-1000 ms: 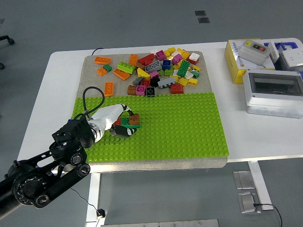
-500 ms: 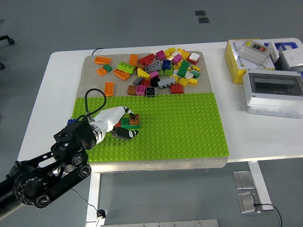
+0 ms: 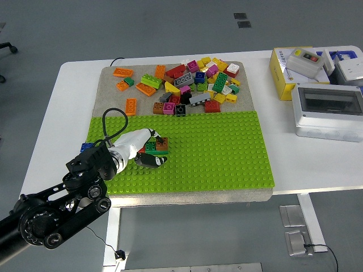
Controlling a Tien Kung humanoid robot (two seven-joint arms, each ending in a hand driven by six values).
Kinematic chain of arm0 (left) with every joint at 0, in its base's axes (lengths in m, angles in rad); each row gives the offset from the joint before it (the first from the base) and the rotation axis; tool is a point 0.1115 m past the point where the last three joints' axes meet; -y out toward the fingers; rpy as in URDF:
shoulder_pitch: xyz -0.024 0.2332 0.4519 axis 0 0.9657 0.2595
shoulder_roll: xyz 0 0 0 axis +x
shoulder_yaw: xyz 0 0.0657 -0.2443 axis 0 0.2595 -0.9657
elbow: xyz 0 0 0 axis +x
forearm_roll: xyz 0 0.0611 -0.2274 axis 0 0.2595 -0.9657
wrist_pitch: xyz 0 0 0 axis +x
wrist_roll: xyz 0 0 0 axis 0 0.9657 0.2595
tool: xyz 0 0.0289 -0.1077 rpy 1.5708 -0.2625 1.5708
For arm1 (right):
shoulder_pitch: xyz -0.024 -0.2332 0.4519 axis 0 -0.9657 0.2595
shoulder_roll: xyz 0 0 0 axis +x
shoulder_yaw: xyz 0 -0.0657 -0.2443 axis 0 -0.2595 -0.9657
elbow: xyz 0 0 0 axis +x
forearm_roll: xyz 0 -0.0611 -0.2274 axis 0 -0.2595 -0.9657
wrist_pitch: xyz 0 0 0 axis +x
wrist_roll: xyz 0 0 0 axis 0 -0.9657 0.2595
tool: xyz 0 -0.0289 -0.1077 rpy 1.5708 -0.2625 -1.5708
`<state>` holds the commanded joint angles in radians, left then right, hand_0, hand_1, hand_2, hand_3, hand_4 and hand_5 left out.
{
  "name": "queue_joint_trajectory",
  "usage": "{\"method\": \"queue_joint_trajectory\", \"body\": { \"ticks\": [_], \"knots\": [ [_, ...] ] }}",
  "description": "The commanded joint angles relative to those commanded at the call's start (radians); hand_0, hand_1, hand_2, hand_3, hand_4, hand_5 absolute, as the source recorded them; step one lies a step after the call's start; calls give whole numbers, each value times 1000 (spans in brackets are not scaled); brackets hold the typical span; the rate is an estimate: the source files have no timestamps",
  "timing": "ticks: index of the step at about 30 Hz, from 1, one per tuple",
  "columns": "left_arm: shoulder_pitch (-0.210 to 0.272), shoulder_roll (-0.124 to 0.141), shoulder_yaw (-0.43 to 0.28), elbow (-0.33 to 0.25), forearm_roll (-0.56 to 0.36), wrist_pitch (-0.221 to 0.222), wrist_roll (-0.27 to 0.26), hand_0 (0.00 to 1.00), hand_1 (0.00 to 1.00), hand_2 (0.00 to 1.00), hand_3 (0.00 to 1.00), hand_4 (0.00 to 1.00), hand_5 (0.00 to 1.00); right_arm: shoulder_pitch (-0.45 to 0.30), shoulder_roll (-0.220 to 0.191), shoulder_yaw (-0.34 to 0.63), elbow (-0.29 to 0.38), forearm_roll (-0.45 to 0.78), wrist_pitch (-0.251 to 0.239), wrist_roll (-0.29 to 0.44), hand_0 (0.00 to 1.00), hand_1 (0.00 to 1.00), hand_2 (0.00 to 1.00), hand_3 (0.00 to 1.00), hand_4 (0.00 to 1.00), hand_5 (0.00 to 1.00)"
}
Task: Pick up the brick,pile it on top of brick,press brick,pick up the brick,pile it on top of brick,press brick
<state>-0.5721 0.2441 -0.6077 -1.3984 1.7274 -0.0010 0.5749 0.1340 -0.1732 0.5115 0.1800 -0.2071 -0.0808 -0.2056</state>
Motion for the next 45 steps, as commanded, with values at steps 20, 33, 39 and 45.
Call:
{"method": "queue_joint_trajectory", "body": {
  "ticks": [20, 33, 39, 45],
  "knots": [
    [42, 26, -97, -76, 17, 18, -26, 985, 950, 945, 712, 693, 398, -4, 1, 39, 0, -46, -2, -13, 705, 657, 682, 771, 619, 998],
    [46, 59, -111, -123, 26, 29, -45, 985, 949, 943, 712, 685, 387, -9, 16, 84, 0, -70, -7, -20, 705, 658, 683, 771, 618, 998],
    [21, 59, -72, -118, 22, 31, -52, 984, 948, 942, 713, 681, 385, -8, 26, 134, 0, -118, -8, -30, 705, 657, 690, 779, 611, 998],
    [1, 70, -64, -98, 39, 42, -78, 984, 948, 941, 715, 689, 412, -14, 34, 158, 0, -135, -16, -21, 705, 657, 689, 772, 597, 998]
  ]
}}
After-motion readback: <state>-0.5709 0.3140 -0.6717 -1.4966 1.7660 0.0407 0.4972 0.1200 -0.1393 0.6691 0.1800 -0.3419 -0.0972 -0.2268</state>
